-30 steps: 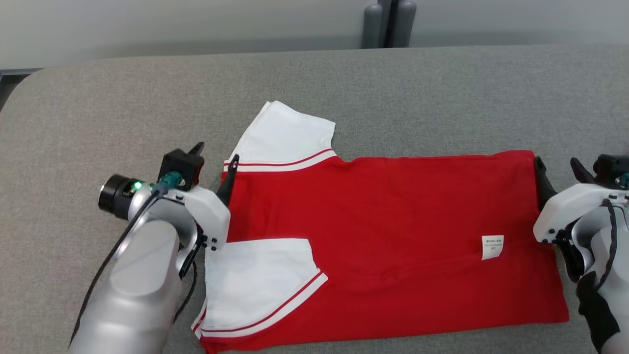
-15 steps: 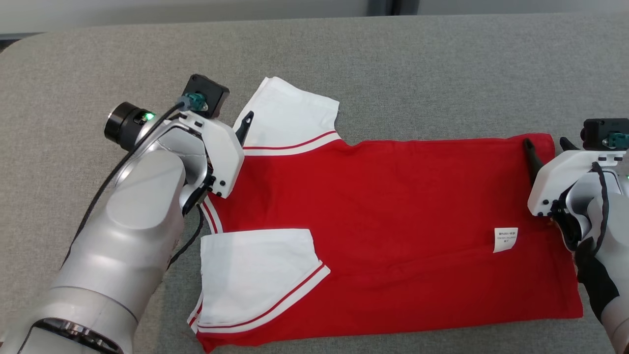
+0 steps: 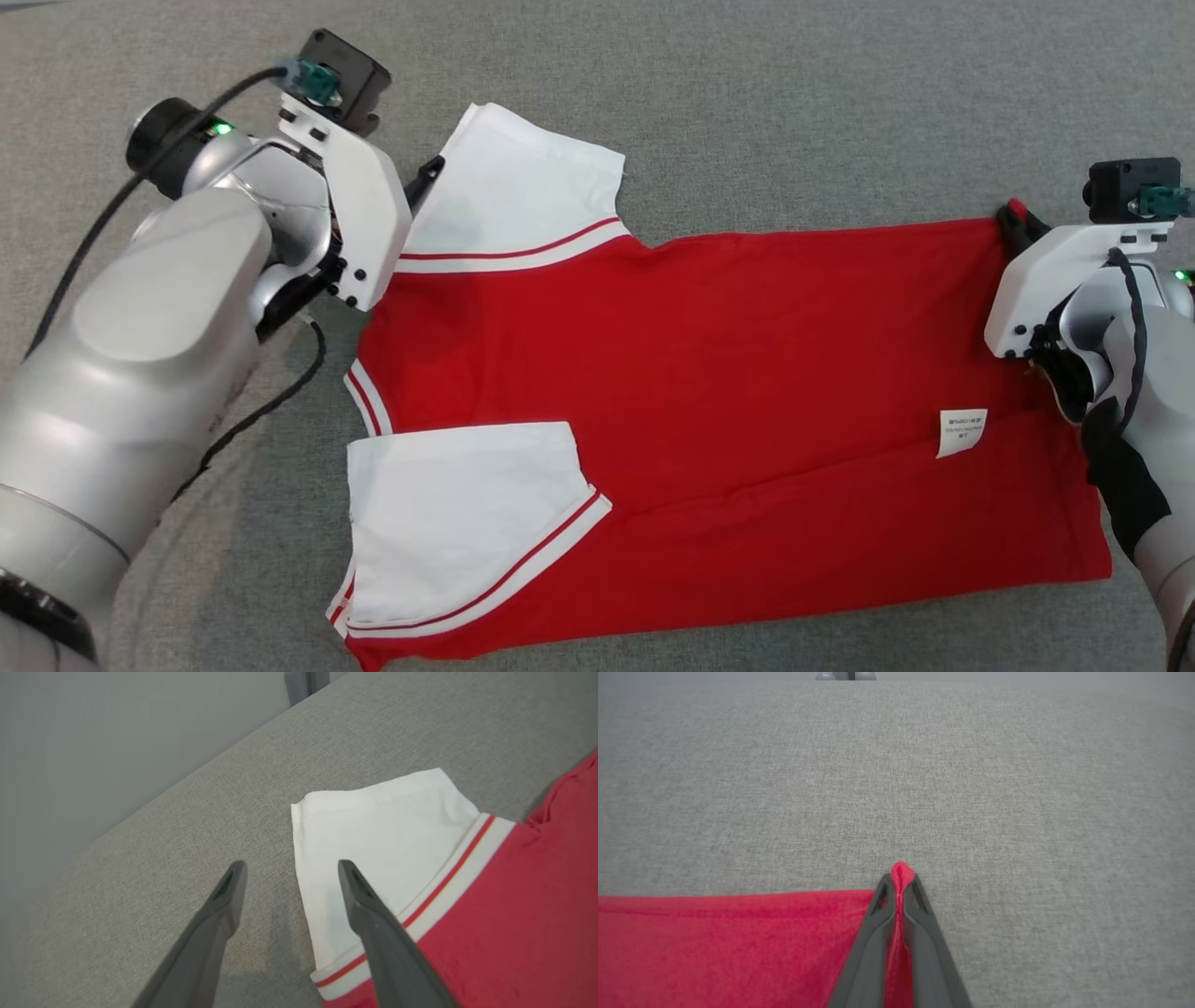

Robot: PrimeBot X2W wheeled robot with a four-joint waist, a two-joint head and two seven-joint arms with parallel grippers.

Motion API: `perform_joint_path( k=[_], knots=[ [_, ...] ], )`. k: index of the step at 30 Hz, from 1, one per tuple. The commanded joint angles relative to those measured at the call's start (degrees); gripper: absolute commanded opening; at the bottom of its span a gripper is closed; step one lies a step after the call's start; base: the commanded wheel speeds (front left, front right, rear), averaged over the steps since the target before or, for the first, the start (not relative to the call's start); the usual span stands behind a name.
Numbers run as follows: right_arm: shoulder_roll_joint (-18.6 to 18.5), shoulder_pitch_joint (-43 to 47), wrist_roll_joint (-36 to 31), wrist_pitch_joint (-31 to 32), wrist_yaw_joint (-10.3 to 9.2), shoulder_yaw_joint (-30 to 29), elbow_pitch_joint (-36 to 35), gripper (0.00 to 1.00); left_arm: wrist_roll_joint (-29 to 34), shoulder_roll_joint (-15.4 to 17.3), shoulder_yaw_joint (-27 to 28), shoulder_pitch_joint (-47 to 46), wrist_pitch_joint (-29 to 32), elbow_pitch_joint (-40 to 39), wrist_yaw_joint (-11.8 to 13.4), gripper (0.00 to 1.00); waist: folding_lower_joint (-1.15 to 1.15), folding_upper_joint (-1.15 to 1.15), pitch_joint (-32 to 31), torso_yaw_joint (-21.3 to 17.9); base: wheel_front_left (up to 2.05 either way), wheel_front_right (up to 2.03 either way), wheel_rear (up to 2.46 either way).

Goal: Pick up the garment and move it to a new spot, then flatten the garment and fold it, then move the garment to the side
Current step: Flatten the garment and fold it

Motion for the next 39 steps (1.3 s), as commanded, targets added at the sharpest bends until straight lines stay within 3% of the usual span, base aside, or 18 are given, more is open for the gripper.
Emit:
perform_joint_path(
  k=[1, 8, 21, 23, 25, 32, 39],
  knots=[
    [-0.1, -0.5, 0.8, -0.4, -0.04, 0.8, -0.1, 0.0, -2.4, 1.8, -1.4, -1.8, 0.9, -0.7, 0.0, 1.0, 0.0, 0.0, 1.3, -1.2, 0.0, 0.0, 0.0],
    [1.1, -2.5, 2.8, -1.8, -0.04, 3.5, -1.4, 0.0, -7.2, 4.4, -5.4, -5.5, 2.3, -1.2, 0.0, 1.0, 0.0, 0.0, 4.4, -3.7, 0.0, 0.0, 0.0],
    [2.8, -4.4, 9.1, -4.8, -0.09, 10.3, -4.2, 0.0, -12.3, 4.2, -8.5, -9.6, 0.7, 5.7, 0.0, 1.0, 0.0, 0.0, 9.3, -8.0, 0.0, 0.0, 0.0],
    [2.6, -4.3, 9.9, -5.1, -0.1, 11.2, -4.2, 0.0, -12.8, 3.8, -9.0, -9.4, 0.6, 6.8, 0.0, 0.46, 0.0, 0.0, 9.4, -8.1, 0.0, 0.0, 0.0],
    [2.4, -4.2, 10.8, -5.4, -0.1, 12.0, -4.1, 0.0, -13.2, 3.7, -9.4, -9.5, 0.1, 7.5, 0.0, 0.0, 0.0, 0.0, 9.3, -8.0, 0.0, 0.0, 0.0],
    [1.7, -3.5, 13.3, -7.0, -0.09, 13.8, -3.1, 0.0, -13.4, 2.9, -10.4, -10.9, -6.3, 8.3, 0.1, 0.0, 0.0, 0.0, 7.9, -6.9, 0.0, 0.0, 0.0],
    [0.4, -1.7, 14.8, -10.3, -0.08, 14.2, -0.9, 0.0, -11.8, 1.1, -11.8, -10.0, -17.2, 10.8, 0.1, 0.0, 0.0, 0.0, 3.4, -5.8, 0.0, 0.0, 0.0]
  ],
)
